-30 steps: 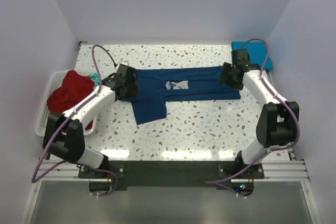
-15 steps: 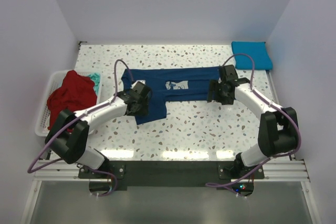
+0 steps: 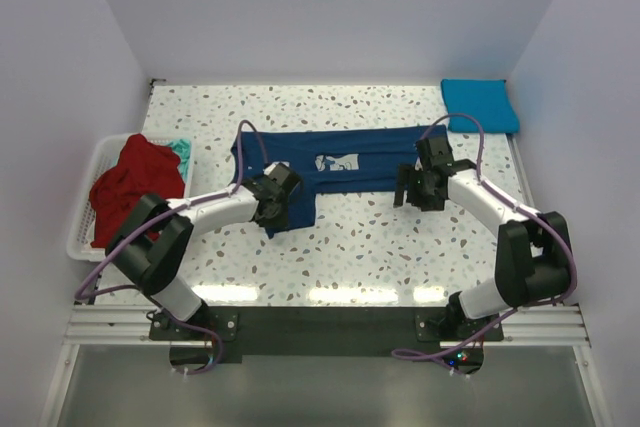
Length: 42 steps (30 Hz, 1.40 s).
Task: Fold and stack the t-shirts
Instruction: Fold the tshirt
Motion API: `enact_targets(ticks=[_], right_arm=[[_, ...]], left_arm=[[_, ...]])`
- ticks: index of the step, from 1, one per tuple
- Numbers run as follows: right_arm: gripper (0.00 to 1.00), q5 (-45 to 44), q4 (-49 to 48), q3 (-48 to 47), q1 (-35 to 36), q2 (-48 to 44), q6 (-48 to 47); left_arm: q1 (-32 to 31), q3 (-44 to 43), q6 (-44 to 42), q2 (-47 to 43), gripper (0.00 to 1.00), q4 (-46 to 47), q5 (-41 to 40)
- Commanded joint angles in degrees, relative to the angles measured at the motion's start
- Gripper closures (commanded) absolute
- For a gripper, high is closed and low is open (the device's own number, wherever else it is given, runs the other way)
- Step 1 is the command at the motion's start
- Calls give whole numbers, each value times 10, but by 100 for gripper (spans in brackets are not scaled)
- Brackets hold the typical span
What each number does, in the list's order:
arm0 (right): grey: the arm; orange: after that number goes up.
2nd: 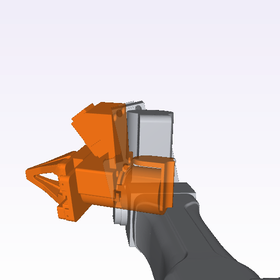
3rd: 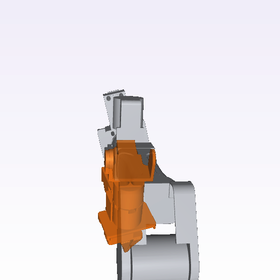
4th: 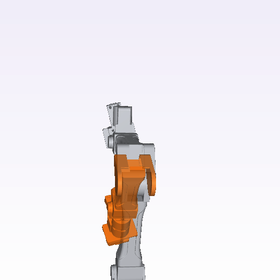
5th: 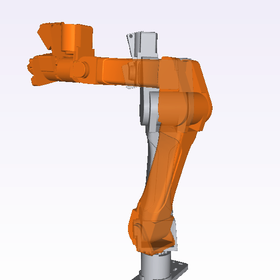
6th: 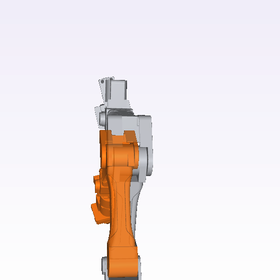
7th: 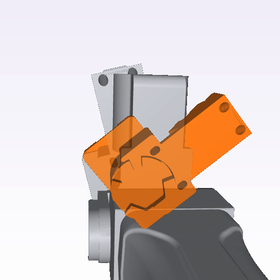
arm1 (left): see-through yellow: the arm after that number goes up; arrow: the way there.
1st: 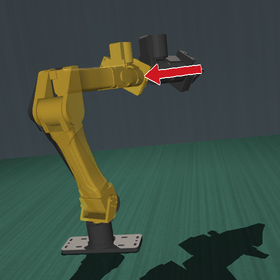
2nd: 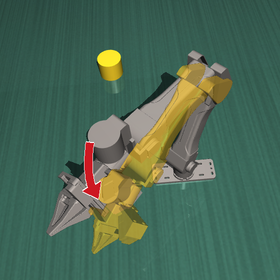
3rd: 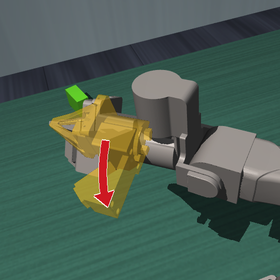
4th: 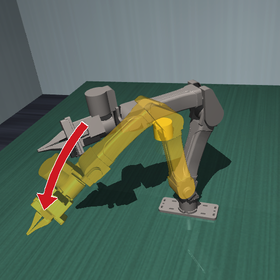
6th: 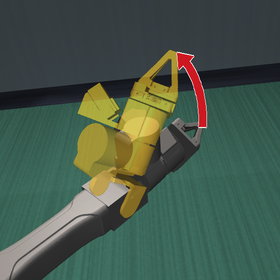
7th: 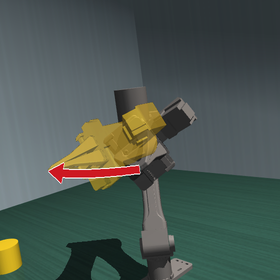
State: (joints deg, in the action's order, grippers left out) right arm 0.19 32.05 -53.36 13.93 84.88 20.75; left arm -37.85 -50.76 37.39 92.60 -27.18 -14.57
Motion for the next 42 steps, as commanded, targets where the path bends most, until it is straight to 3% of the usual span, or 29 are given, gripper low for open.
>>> enact_targets(ticks=[1,4,9,17,27,42], right_arm=[[24,12,-18,8,3,-25,-8],[25,15,-19,5,2,-25,-11],[25,10,-11,-14,2,-24,-26],[26,21,-15,-66,3,5,-39],[26,94,-45,-185,2,124,-24],[28,150,-80,-235,3,231,-2]], left_arm=[[-3,7,15,8,79,4,-5],[-2,-18,10,3,100,-9,-13],[12,-126,-22,23,100,-45,-48],[103,-285,-97,99,100,-11,-53],[153,-479,-120,239,100,19,-77],[182,-502,-83,310,100,17,-59]])
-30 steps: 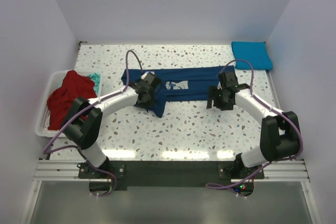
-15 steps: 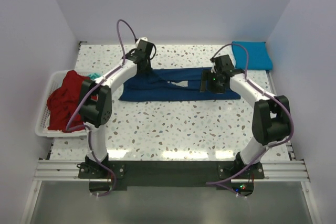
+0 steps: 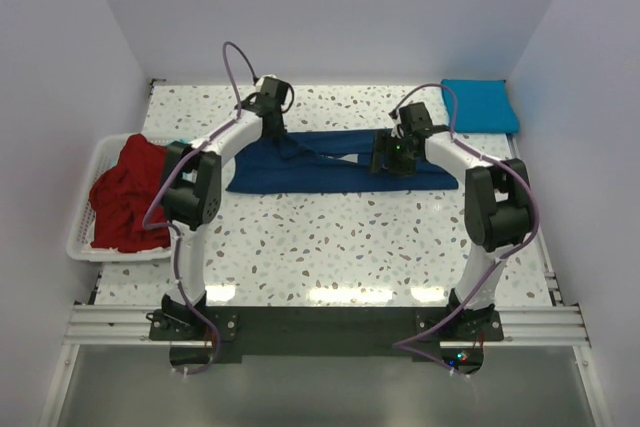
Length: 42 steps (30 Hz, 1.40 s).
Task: Fold and stack the t-shirts
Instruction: Fold the tshirt
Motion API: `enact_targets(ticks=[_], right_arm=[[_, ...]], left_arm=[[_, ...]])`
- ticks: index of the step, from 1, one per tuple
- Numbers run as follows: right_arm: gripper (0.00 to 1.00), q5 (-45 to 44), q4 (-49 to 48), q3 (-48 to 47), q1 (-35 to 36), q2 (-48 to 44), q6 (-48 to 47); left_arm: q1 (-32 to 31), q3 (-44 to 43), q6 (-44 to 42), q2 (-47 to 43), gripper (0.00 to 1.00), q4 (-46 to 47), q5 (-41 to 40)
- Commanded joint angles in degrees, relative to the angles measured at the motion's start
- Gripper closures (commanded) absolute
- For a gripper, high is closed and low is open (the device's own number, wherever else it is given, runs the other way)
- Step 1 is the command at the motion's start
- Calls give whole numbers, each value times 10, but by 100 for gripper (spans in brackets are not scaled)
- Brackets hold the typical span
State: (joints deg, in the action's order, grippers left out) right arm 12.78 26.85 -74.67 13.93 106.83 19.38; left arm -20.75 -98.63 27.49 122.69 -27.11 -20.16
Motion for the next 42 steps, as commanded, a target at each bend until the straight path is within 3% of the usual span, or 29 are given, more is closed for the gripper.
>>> enact_targets(ticks=[1,17,25,34,42], right_arm=[[28,24,-29,-23,2,17,12],[27,-45,-51,-79,-33,87,13],[27,-64,-43,-85,-80,58,14],[27,-4,-48,-50,-53,8,40],[28,62,-184,0,23,-18,160]], left_arm=[[13,-27,25,12,100,13,2],[26,-24,31,22,100,5,26],[26,-11,17,0,100,4,31],[26,16,9,-40,100,-9,52],[26,33,-24,-63,100,-24,45]])
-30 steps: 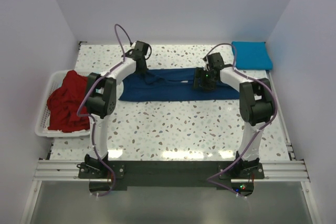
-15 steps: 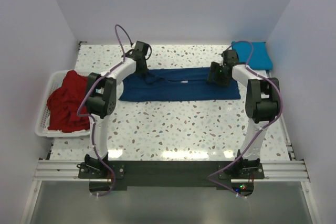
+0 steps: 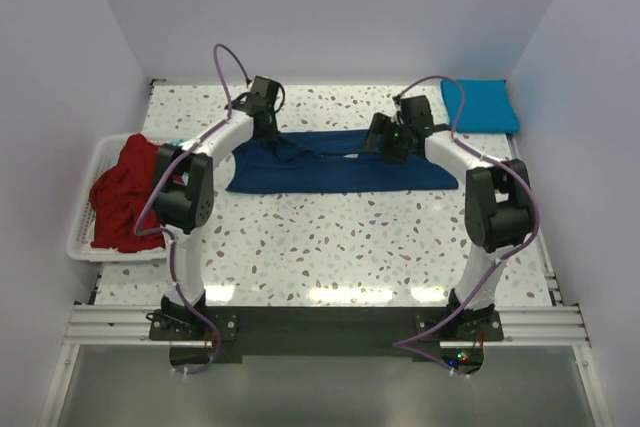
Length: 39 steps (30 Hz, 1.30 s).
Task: Fold and stack the t-shirts
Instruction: Fold the tshirt
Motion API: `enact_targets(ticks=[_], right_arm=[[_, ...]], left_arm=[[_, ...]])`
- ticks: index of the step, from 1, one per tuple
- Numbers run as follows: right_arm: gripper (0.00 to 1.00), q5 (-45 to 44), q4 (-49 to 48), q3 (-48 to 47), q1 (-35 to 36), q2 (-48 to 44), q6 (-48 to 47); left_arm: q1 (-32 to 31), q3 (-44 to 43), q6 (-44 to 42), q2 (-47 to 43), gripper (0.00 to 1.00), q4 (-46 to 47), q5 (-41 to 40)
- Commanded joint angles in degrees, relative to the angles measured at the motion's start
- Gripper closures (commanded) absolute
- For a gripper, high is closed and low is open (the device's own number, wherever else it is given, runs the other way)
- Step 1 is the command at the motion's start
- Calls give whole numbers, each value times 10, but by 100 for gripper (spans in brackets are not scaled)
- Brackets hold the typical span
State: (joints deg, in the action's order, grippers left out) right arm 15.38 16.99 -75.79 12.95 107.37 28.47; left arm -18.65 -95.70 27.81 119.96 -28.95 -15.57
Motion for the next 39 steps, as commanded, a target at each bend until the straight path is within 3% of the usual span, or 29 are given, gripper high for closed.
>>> enact_targets(ticks=[1,14,17,18,24,34,39], right_arm=[[28,31,-96,12,44,-22,82],[32,-10,-206,-17,165,57,208],[32,-27,-222,-26,185,74,229],[32,-40,-228,-28,189,78,240],[35,-79,-291,-40,218,106,268],[54,-87,-314,-95,229,173,310],[58,-97,-322,-108,231,194,324]], left_arm=[[4,4,-33,-38,100,-8,1],[3,68,-94,-87,92,-19,-7],[3,85,-101,-96,84,-12,-10],[3,89,-100,-97,77,-12,-15],[7,85,-74,-92,55,15,-31],[34,107,-20,-90,56,43,-3],[46,146,4,-102,56,58,18]])
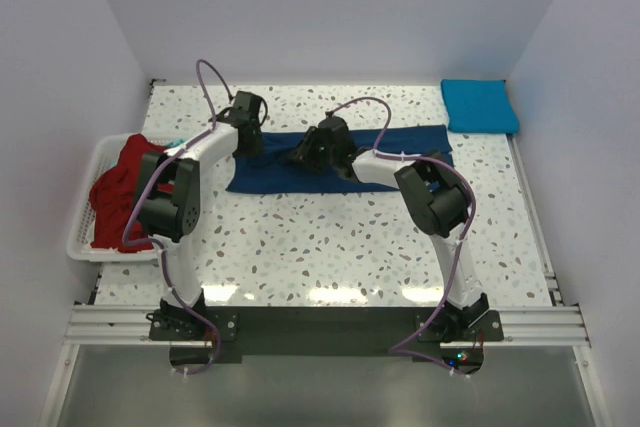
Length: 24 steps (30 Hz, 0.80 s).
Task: Fold and stack the t-shirts
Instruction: Fold the tshirt
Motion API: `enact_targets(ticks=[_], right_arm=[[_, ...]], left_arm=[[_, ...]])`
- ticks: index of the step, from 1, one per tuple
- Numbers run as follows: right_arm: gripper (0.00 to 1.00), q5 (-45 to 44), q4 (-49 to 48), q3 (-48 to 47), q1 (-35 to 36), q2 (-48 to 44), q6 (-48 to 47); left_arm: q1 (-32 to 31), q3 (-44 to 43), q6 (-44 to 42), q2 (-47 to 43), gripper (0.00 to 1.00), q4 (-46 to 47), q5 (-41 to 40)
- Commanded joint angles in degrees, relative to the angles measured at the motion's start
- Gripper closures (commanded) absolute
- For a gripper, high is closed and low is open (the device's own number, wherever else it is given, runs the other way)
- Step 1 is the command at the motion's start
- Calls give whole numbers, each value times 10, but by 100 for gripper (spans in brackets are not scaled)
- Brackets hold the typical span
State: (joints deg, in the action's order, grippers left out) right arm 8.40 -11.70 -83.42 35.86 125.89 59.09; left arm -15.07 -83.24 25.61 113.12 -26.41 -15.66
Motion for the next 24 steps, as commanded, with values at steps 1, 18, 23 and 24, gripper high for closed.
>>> enact_targets(ticks=[1,18,23,24], right_arm=[[58,-29,-36,-34,3,15,18],[77,-34,-30,-72,3,46,24],[100,-28,2,-65,1,23,3],[100,-26,6,-63,-1,18,-5]], left_arm=[[13,25,28,-35,56,36,22],[17,49,35,-62,50,45,47],[17,50,34,-57,50,44,50],[17,50,35,-55,50,44,53]])
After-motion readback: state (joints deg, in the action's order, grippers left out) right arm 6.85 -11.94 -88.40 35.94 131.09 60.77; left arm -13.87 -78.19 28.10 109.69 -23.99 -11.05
